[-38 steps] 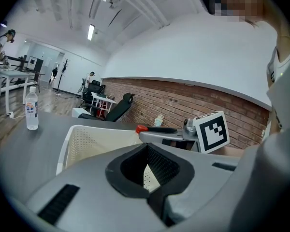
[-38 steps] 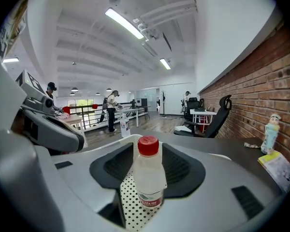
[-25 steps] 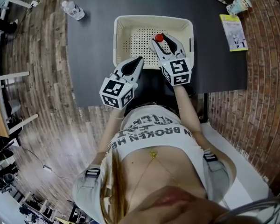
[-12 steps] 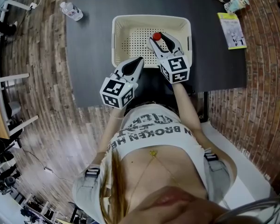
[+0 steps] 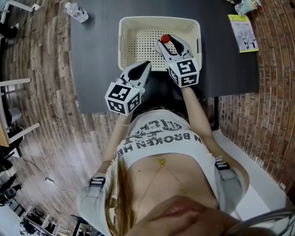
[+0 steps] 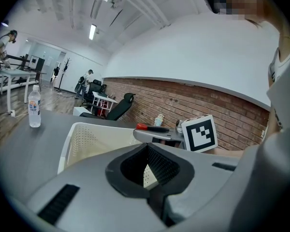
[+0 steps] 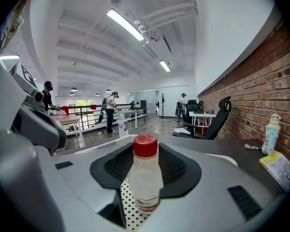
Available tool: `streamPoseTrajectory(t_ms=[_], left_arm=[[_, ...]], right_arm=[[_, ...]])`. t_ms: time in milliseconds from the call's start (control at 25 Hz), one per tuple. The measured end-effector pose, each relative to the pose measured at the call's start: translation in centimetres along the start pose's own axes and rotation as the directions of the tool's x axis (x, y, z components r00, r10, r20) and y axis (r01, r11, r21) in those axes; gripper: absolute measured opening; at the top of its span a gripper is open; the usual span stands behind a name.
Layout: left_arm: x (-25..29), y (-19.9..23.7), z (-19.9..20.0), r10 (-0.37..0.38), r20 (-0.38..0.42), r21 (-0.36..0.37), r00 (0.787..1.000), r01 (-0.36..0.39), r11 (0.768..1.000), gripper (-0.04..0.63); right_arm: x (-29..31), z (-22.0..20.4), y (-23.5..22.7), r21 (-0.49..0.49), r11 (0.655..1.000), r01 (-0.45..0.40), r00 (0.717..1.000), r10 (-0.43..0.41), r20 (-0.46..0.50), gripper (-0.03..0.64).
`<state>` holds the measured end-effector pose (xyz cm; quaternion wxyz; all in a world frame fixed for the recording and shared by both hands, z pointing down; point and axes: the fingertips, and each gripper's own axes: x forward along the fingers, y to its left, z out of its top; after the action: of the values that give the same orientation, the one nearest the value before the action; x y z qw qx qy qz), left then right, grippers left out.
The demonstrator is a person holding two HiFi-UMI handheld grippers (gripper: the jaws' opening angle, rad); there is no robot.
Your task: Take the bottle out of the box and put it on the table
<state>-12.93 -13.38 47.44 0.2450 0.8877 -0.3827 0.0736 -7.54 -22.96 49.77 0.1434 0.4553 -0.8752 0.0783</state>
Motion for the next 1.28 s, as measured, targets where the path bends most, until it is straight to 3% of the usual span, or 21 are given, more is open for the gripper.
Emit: streamPoseTrajectory(t_ms=[200, 400, 640, 1280], left_arm=[[-0.4, -0.2, 0.0, 0.004, 0.003, 0.01, 1.0, -0.004, 1.0, 0.005], [-1.1, -0.1, 0.0, 0.013, 0.015, 0.006, 1.0, -0.013, 1.0, 0.005], [-1.7, -0.2, 0.0, 0.014, 0.028, 0.012, 1.0, -0.015, 1.0, 0.005], [-2.4, -0.7, -0.2, 0.024, 0.046, 0.015, 0.999, -0.025, 1.0, 0.005]], right_arm=[[-0.3, 0.2, 0.6, -0.046, 0.998, -0.044, 0.999, 0.044, -0.006, 0.152], [-1.2, 0.9, 1.0, -0.007, 0.997, -0.079, 0.997, 0.079, -0.008, 0.149], [-3.0, 3.9, 1.8, -0.024, 0.992, -0.12, 0.992, 0.121, 0.029, 0.149], [-7.6, 12.3, 2.1, -0.08, 0.989, -0.127, 0.986, 0.135, 0.101, 0.147]])
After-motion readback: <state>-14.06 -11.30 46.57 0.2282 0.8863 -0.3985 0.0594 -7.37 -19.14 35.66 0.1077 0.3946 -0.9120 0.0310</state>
